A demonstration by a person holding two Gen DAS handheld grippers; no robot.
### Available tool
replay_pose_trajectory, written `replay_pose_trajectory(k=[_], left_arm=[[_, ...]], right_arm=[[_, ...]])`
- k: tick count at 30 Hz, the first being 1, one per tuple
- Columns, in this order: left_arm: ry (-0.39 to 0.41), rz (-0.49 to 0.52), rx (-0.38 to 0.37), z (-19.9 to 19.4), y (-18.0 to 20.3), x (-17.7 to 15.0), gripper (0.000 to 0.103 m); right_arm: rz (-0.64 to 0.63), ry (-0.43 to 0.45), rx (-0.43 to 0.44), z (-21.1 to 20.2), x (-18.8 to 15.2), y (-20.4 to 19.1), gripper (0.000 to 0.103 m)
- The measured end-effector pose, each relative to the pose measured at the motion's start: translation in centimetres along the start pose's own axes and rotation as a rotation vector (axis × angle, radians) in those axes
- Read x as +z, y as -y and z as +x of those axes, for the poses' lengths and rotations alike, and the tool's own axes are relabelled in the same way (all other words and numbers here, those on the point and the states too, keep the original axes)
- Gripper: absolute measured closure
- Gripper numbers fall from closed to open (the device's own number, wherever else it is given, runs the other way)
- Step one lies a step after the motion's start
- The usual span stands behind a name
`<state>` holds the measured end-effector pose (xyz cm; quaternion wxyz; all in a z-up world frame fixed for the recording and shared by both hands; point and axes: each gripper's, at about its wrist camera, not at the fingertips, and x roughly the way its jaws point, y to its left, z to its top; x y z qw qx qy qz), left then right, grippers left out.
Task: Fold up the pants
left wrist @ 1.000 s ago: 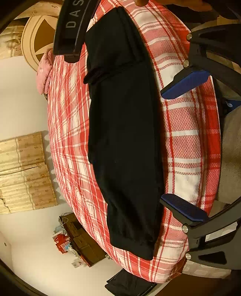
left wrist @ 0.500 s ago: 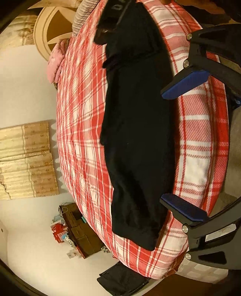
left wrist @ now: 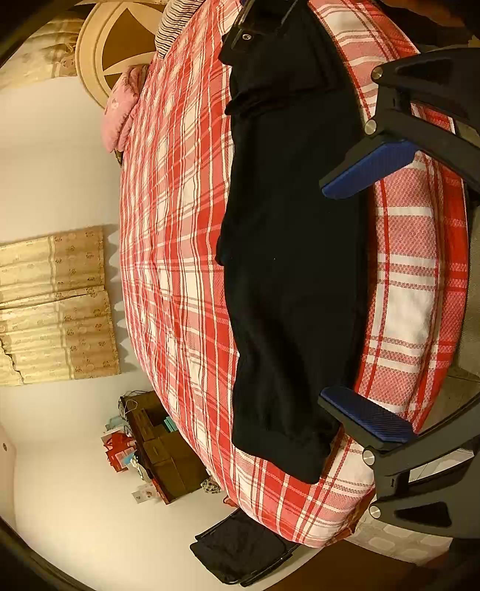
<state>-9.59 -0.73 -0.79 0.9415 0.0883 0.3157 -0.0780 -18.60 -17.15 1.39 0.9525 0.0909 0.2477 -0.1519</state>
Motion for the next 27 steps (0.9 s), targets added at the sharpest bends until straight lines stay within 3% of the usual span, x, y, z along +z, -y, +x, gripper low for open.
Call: replay_pose_trajectory(k=[12,27], left_arm=[[-0.004,-0.001,0.006,0.5,-0.1,0.3,0.001],[-0.015,-0.061,0.068,2.0,-3.2,1.2,0.001]], right_arm=[[-0.004,0.0,-0.001,0.0,0.0,-0.1,0.0],[0.018,0.0,-0.018,0.6,0.2,1.2,0.0]])
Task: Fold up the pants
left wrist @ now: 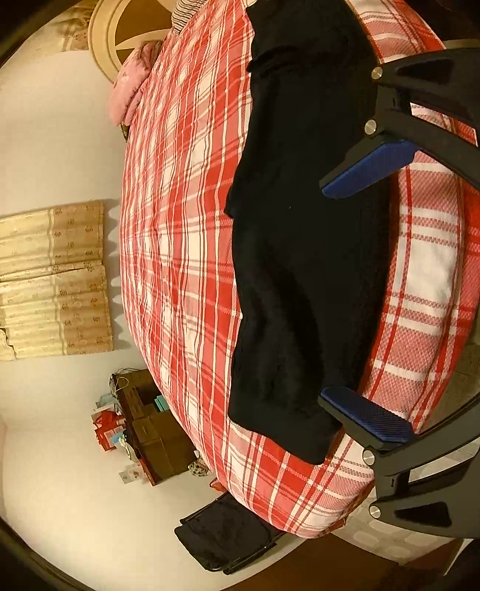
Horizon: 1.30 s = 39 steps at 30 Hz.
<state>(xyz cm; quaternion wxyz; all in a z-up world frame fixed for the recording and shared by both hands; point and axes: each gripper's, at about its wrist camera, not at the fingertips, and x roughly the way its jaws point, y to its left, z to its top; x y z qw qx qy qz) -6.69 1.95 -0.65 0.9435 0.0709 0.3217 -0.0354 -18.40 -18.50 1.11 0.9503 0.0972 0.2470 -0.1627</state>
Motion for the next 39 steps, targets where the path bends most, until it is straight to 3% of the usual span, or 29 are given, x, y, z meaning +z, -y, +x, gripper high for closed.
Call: replay_pose_trajectory(k=[20,26,30,32,35,37,39], left_arm=[[-0.004,0.018,-0.001,0.5,-0.5,0.2,0.001],[0.023,-0.001,0.139,2.3,-5.4,1.8,0.001],[0.014,-0.054,0.192,3.8,-9.0,2.6,0.001],[0.015,-0.057,0.211,4.6,-9.7,2.9,0.001],[0.007,-0.027,0.203,6.1,-9.0,3.3,0.001],[-0.015,-0.011,0.195,7.2,-7.8,3.6,0.001],[-0.007,-0.025,0.146,7.3,-6.5,4.1,0.001]], right_arm=[[-0.061,0.018,0.005,-0.2,0.0,-0.7,0.0],[0.0,0.059,-0.007,0.1,1.2,2.8,0.0],[-0.031,0.03,0.012,1.6,1.4,3.6,0.018],[-0.086,0.031,-0.056,2.1,2.0,4.3,0.021],[-0.039,0.029,-0.131,2.3,3.1,7.9,0.028],[0.017,0.007,-0.143,2.6,3.5,10.2,0.035],[0.058,-0.023,-0.116,2.9,3.6,11.2,0.035]])
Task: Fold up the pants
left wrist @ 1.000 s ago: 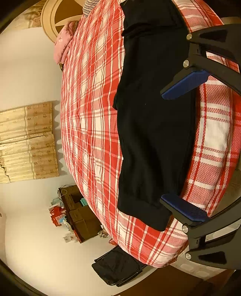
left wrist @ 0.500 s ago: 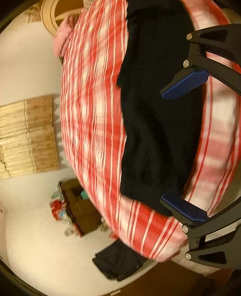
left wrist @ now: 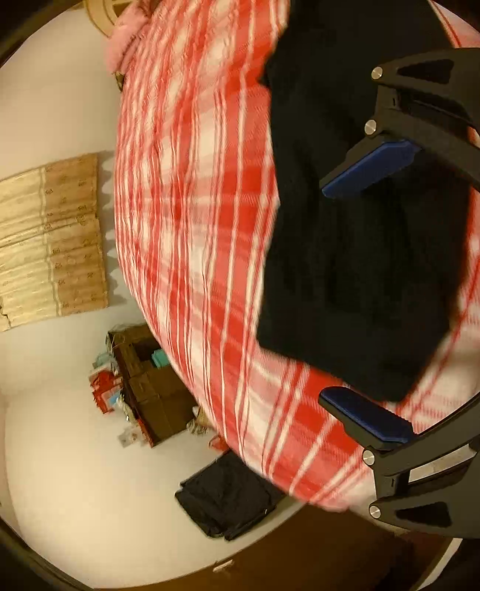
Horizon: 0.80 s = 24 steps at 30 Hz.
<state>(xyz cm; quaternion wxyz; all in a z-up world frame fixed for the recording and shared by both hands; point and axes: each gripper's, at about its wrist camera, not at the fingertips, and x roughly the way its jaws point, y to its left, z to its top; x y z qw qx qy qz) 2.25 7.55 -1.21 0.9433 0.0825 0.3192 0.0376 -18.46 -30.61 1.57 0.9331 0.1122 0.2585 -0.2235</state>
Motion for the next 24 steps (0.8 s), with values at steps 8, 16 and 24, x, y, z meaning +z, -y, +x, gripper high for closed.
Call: replay_pose_trajectory(k=[8,16,24], left_arm=[[-0.002,0.044,-0.067,1.0,3.9,1.9,0.001],[0.009,-0.004,0.161,2.5,-2.3,-1.0,0.001],[-0.02,-0.147,0.127,5.0,-5.0,-3.0,0.001]], right_arm=[[-0.195,-0.085,0.204,1.3,-2.2,-7.3,0.041],[-0.428,-0.135,0.556,4.5,-1.2,-20.7,0.051],[-0.539,-0.264,0.584,9.5,-2.9,-27.6,0.069]])
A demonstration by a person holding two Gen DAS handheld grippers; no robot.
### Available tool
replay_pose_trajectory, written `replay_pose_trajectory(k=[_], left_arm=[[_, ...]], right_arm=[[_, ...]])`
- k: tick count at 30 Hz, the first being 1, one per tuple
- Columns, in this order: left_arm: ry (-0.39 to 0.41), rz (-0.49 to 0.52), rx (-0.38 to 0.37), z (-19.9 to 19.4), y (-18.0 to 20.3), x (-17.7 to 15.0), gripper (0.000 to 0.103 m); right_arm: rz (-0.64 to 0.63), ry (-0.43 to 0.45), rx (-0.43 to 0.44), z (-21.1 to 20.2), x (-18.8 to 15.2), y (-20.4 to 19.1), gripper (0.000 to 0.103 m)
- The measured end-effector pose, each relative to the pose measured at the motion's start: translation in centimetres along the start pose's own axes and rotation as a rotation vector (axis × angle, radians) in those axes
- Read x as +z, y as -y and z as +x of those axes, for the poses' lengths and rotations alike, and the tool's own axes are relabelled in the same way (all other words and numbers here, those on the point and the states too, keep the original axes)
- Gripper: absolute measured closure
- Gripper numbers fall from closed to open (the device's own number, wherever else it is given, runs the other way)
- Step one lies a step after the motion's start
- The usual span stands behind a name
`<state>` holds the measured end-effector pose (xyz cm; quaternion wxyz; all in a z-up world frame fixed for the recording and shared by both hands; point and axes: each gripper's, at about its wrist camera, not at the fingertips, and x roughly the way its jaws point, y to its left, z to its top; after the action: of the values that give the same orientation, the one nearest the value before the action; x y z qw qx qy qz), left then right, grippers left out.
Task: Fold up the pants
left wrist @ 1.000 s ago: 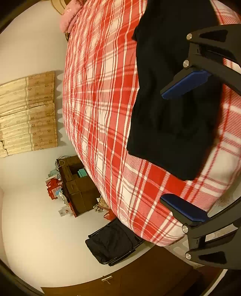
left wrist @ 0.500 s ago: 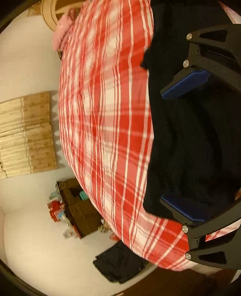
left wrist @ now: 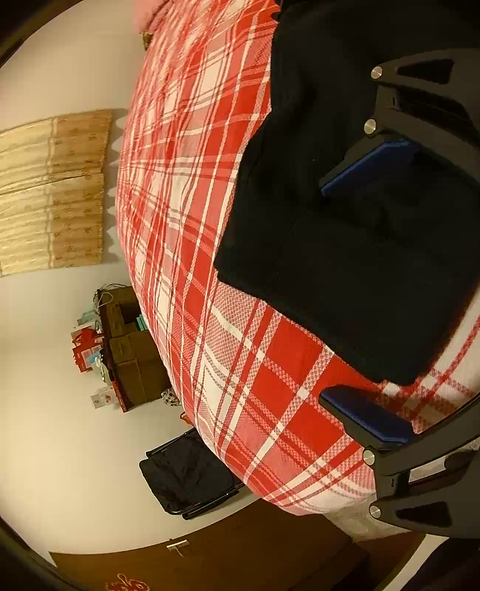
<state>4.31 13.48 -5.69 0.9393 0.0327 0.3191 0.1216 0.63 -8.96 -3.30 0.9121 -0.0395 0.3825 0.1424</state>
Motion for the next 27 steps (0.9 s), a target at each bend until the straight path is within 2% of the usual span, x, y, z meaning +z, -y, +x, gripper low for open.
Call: replay_pose_trajectory(k=[2,3,6,8,9,10,12,14,15,16,17,19,20,21,22,23,24,27], left_arm=[[0.002,-0.009,0.002,0.2,0.1,0.1,0.001],[0.002,-0.008,0.007,0.3,0.2,0.2,0.001],[-0.001,-0.005,0.015,0.5,0.5,0.3,0.001],[-0.007,-0.005,0.014,0.6,0.5,0.4,0.001],[-0.012,-0.007,0.011,0.6,0.5,0.5,0.001],[-0.017,-0.007,0.009,0.7,0.5,0.5,0.001],[-0.018,-0.005,0.009,0.6,0.5,0.5,0.001],[-0.015,-0.009,0.014,0.5,0.5,0.5,0.001],[-0.015,-0.012,0.018,0.5,0.6,0.5,0.001],[-0.014,-0.015,0.021,0.5,0.6,0.5,0.001],[-0.014,-0.016,0.021,0.4,0.5,0.4,0.001],[-0.02,-0.016,0.015,0.4,0.4,0.5,0.001],[-0.024,-0.015,0.015,0.4,0.4,0.5,0.001],[-0.029,-0.015,0.011,0.5,0.4,0.6,0.001],[-0.033,-0.015,0.008,0.5,0.4,0.6,0.001],[-0.034,-0.015,0.006,0.6,0.4,0.6,0.001],[-0.031,-0.015,0.005,0.6,0.4,0.6,0.001],[-0.023,-0.014,0.009,0.6,0.5,0.4,0.001]], right_arm=[[-0.028,-0.003,0.018,-0.4,-0.1,-0.4,0.089],[-0.026,-0.015,0.04,-0.5,0.0,-0.5,0.089],[-0.046,-0.018,0.008,0.2,0.7,-0.7,0.091],[0.011,-0.004,0.001,0.6,1.1,0.1,0.098],[0.025,0.004,-0.053,0.9,1.5,0.5,0.103],[0.031,0.009,-0.109,1.2,1.7,0.9,0.103],[0.078,0.037,-0.063,0.7,1.7,1.5,0.099],[0.064,0.101,-0.011,-1.3,1.3,0.6,0.086],[0.036,0.123,-0.001,-2.1,1.3,-0.3,0.074],[0.009,0.13,0.004,-2.6,1.2,-1.1,0.031],[-0.005,0.136,0.003,-2.9,1.3,-1.8,0.0],[-0.026,0.19,0.011,-3.4,1.1,-2.7,0.005],[-0.053,0.178,0.001,-3.0,1.2,-3.2,0.012],[-0.084,0.145,-0.021,-2.3,1.2,-3.8,0.05],[-0.098,0.113,-0.043,-1.7,1.1,-4.0,0.098],[-0.09,0.05,-0.061,-0.3,1.2,-3.9,0.097],[-0.049,0.023,-0.023,0.6,1.1,-3.3,0.097],[-0.051,0.043,-0.04,0.8,1.2,-3.0,0.097]])
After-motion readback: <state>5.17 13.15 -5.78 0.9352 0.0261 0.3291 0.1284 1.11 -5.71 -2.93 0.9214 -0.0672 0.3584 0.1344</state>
